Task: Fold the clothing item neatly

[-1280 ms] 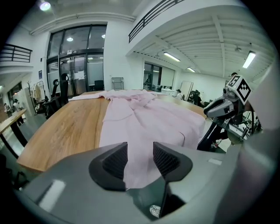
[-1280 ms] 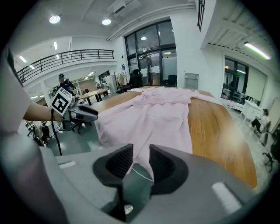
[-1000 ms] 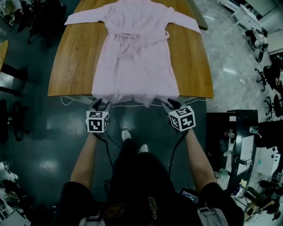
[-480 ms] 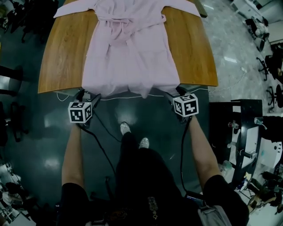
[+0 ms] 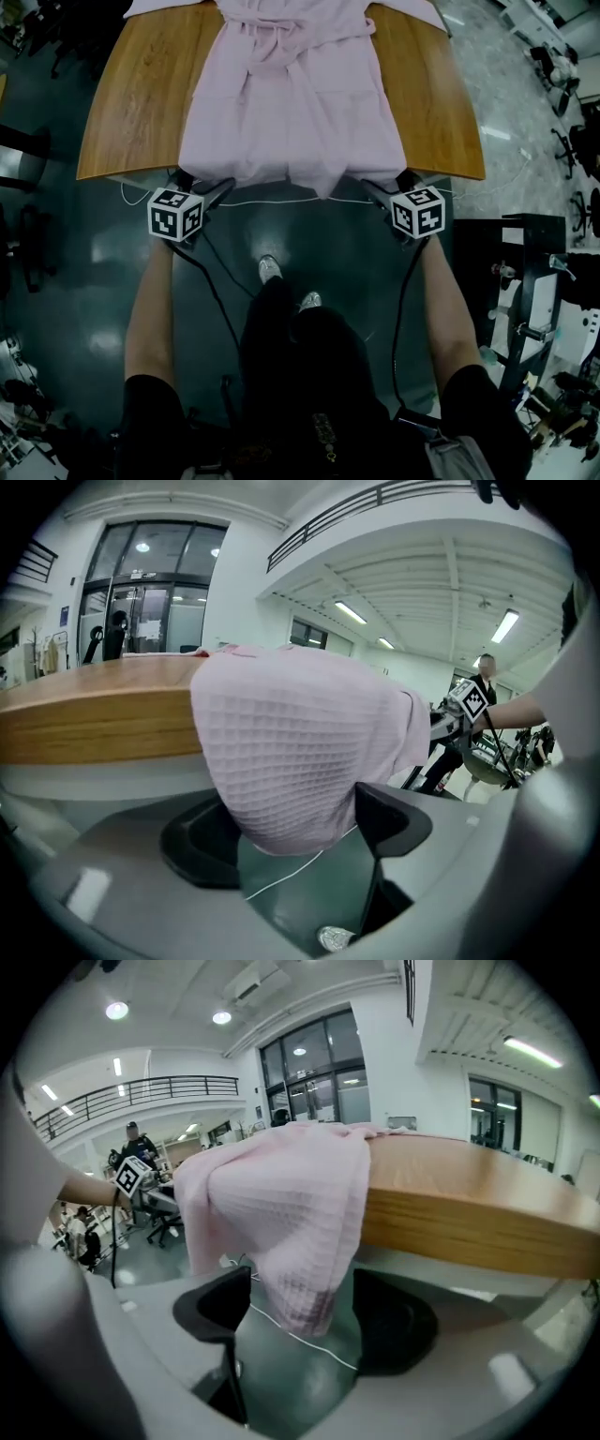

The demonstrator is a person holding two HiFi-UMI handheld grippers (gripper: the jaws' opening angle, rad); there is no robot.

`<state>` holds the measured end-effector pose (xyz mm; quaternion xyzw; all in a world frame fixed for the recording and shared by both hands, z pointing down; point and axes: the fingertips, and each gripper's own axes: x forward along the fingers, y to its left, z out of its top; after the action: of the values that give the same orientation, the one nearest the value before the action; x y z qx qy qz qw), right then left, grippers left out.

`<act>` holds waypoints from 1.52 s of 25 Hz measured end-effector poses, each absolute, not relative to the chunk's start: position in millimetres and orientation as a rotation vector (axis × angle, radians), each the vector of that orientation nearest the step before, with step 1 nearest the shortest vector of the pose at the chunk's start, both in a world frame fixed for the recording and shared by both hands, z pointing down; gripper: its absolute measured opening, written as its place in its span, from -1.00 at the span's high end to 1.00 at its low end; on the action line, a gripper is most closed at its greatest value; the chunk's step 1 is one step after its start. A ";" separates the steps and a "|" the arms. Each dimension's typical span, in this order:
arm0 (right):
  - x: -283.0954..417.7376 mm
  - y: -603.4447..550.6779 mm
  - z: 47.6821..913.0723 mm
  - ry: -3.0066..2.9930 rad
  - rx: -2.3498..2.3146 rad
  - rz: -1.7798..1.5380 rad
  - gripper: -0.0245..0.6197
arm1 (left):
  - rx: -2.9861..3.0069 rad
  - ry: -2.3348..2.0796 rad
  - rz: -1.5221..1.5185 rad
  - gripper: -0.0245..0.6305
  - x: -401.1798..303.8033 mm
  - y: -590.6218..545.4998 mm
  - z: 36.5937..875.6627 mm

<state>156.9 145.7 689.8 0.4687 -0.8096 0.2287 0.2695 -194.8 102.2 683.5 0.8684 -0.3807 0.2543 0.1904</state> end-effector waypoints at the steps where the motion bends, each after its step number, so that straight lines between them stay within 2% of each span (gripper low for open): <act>1: 155.1 149.8 690.9 -2.197 1.232 0.604 -0.14 | 2.459 -1.073 0.704 -0.15 -196.4 103.6 682.6; 2: 154.6 154.4 692.0 -2.201 1.206 0.581 -0.04 | 2.481 -1.076 0.708 0.02 -197.3 106.5 682.0; 4: 157.5 163.7 692.0 -2.187 1.186 0.533 0.45 | 2.514 -1.075 0.736 0.33 -196.2 115.6 682.4; 5: 158.7 167.8 690.7 -2.182 1.185 0.517 0.61 | 2.517 -1.075 0.747 0.43 -195.5 120.5 682.4; 8: 154.6 179.7 681.7 -2.184 1.166 0.491 0.87 | 2.490 -1.096 0.739 0.81 -195.8 134.3 676.0; 14: 144.8 209.6 639.0 -2.233 1.137 0.539 0.87 | 2.440 -1.107 0.677 0.86 -196.4 173.3 635.0; 23: 141.5 204.4 533.7 -2.360 1.157 0.545 0.87 | 2.480 -1.160 0.575 0.85 -188.7 178.6 517.5; 32: 136.4 154.4 449.5 -2.445 1.221 0.416 0.87 | 2.575 -1.180 0.542 0.85 -162.5 131.3 440.6; 38: 130.9 94.9 419.0 -2.436 1.299 0.352 0.87 | 2.683 -1.119 0.524 0.85 -147.2 59.8 411.0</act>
<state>130.9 94.9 419.0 0.4594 -0.8612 0.1245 0.1782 -147.2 59.8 411.0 0.9044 -0.3770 0.1765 0.0937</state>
